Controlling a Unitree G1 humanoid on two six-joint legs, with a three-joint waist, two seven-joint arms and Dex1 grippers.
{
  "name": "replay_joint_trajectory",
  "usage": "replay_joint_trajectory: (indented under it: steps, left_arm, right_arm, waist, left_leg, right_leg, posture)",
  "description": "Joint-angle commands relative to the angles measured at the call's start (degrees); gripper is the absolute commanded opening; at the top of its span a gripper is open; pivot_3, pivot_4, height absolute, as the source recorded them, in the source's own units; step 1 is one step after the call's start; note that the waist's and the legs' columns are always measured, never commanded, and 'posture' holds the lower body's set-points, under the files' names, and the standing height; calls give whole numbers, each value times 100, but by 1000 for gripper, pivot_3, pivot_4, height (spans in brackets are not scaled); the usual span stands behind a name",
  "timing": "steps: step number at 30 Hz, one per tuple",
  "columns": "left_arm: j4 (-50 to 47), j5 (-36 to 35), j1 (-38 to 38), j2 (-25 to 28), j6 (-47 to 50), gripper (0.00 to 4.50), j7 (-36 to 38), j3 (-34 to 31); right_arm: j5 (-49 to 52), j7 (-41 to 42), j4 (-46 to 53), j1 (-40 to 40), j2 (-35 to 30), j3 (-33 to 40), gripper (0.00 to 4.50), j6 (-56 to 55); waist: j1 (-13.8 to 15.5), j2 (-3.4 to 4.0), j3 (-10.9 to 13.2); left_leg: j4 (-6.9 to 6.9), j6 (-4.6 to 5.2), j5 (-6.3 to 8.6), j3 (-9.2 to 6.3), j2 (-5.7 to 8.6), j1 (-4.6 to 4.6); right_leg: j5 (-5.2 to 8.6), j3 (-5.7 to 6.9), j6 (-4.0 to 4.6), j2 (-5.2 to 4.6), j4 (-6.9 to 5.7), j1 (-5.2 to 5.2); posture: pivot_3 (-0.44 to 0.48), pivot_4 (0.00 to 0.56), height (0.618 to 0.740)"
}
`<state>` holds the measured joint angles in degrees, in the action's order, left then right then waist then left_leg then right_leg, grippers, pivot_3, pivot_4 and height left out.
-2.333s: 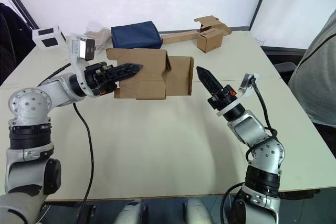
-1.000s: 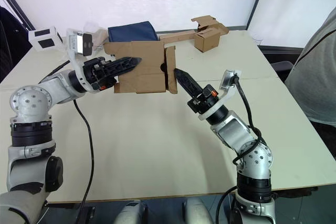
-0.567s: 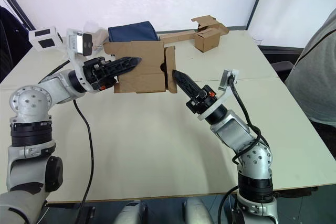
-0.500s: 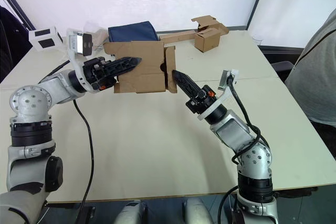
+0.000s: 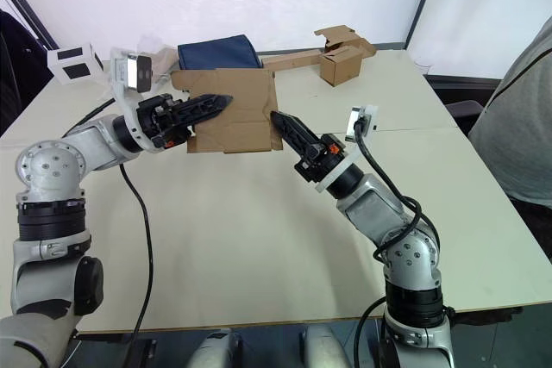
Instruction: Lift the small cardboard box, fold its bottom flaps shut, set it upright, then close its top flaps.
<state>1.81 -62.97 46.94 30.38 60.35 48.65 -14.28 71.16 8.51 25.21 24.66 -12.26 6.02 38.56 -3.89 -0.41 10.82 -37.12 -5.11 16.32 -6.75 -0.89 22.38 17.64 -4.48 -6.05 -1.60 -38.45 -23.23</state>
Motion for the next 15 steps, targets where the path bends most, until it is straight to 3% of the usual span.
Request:
replay_joint_trajectory:
  steps: [1,9,15]
  left_arm:
    - [-147,38,6,2,-125,0,87,6]
    - [-221,12,-28,-123,-185,0,-68,-33]
    - [-353,-62,-61,-230,-208,0,-224,-137]
  right_arm:
    - [536,-141,440,167,70,-59,549,92]
    - [1775,-748,365,157,213,-360,549,421]
    - [2353,-966,96,182,158,20,549,216]
  waist:
    - [2,0,0]
    - [1,0,0]
    - [3,0,0]
  left_leg:
    - [0,0,0,0,0,0]
    - [0,0,0,0,0,1]
    - [0,0,0,-1,-1,2]
  right_leg:
    - [0,0,0,0,0,0]
    - [0,0,0,-2,0,0]
    - [0,0,0,-2,1,0]
  posture:
    - [0,150,740]
    - [0,150,740]
    - [0,150,740]
